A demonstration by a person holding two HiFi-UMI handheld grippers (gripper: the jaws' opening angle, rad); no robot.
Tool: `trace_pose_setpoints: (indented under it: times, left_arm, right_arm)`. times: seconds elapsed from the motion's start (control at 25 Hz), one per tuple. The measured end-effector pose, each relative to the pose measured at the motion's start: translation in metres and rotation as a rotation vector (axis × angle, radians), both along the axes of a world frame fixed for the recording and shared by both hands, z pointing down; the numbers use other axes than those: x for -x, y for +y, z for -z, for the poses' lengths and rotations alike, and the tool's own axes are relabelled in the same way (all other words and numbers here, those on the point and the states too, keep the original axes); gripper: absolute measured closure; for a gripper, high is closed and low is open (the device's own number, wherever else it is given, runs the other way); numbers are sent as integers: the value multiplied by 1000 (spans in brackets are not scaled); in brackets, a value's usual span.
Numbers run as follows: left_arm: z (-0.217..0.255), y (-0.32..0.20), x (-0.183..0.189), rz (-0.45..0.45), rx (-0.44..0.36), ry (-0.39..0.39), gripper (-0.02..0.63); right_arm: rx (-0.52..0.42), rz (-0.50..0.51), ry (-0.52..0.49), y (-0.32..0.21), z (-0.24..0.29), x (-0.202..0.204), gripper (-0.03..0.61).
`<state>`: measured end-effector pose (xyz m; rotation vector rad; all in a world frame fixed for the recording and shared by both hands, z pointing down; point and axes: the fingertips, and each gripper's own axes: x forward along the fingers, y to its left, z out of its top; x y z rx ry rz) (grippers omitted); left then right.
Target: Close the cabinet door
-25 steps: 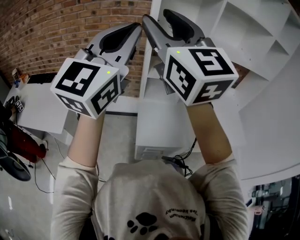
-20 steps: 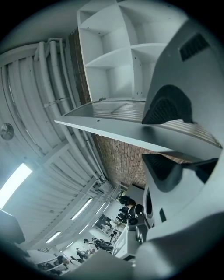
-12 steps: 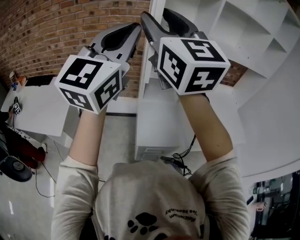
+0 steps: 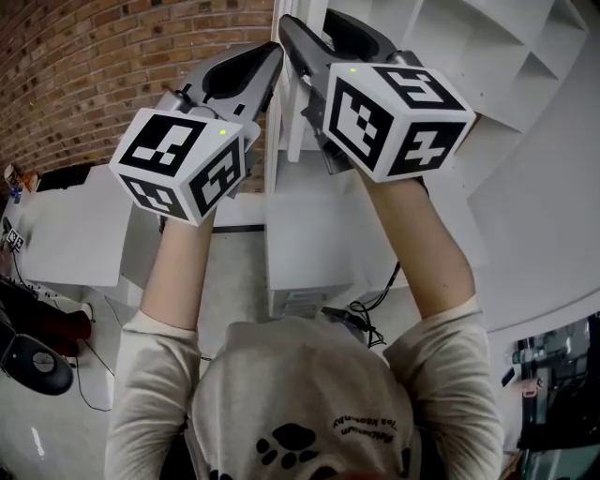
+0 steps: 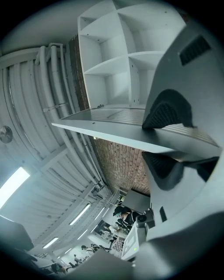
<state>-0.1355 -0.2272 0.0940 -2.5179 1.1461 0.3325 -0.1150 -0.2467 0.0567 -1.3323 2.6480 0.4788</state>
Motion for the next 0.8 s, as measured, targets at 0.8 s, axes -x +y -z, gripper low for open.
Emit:
trace_pose_setpoints:
  times: [0.8]
  left_arm:
    - [-11, -22, -44, -147, 4, -5, 604]
  right_arm:
    - [40, -84, -6, -13, -2, -50, 456]
